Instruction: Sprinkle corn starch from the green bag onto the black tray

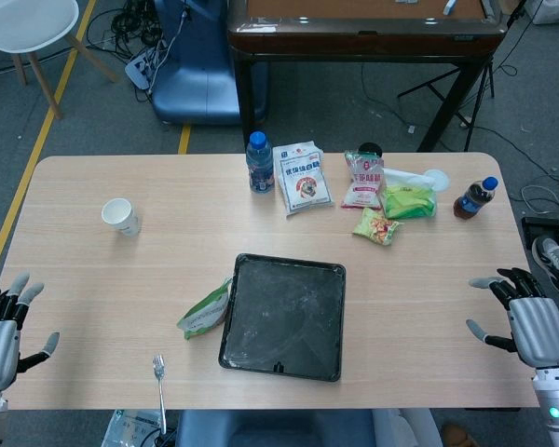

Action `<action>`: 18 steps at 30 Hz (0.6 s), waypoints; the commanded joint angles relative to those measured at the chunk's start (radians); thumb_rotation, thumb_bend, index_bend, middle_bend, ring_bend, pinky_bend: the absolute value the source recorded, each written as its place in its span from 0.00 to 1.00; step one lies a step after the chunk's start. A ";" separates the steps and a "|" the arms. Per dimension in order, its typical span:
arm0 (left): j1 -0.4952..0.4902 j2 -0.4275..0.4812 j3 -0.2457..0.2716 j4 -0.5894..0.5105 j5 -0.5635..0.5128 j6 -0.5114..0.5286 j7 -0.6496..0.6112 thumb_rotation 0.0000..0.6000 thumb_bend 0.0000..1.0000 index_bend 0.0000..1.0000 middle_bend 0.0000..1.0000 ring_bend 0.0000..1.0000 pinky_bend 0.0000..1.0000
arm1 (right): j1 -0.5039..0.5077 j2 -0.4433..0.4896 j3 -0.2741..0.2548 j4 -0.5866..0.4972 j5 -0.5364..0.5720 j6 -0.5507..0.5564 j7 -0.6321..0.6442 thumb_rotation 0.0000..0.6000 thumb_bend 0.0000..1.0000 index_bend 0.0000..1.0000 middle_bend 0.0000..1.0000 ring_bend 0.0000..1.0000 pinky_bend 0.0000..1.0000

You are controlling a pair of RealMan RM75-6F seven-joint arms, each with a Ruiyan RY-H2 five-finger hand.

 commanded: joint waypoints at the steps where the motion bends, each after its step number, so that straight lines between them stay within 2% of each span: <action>1: 0.000 -0.002 0.001 0.003 -0.002 -0.003 -0.003 1.00 0.26 0.15 0.06 0.10 0.03 | 0.001 0.000 0.000 -0.002 -0.001 -0.001 -0.002 1.00 0.22 0.33 0.36 0.18 0.13; 8: -0.008 -0.004 0.003 0.017 -0.001 -0.022 -0.035 1.00 0.26 0.15 0.06 0.10 0.03 | 0.007 0.013 0.008 -0.014 -0.004 0.004 -0.004 1.00 0.22 0.33 0.36 0.18 0.13; 18: -0.099 0.004 0.030 0.065 0.034 -0.215 -0.261 1.00 0.26 0.10 0.06 0.10 0.03 | 0.012 0.069 0.046 -0.063 -0.004 0.044 -0.020 1.00 0.22 0.33 0.36 0.18 0.13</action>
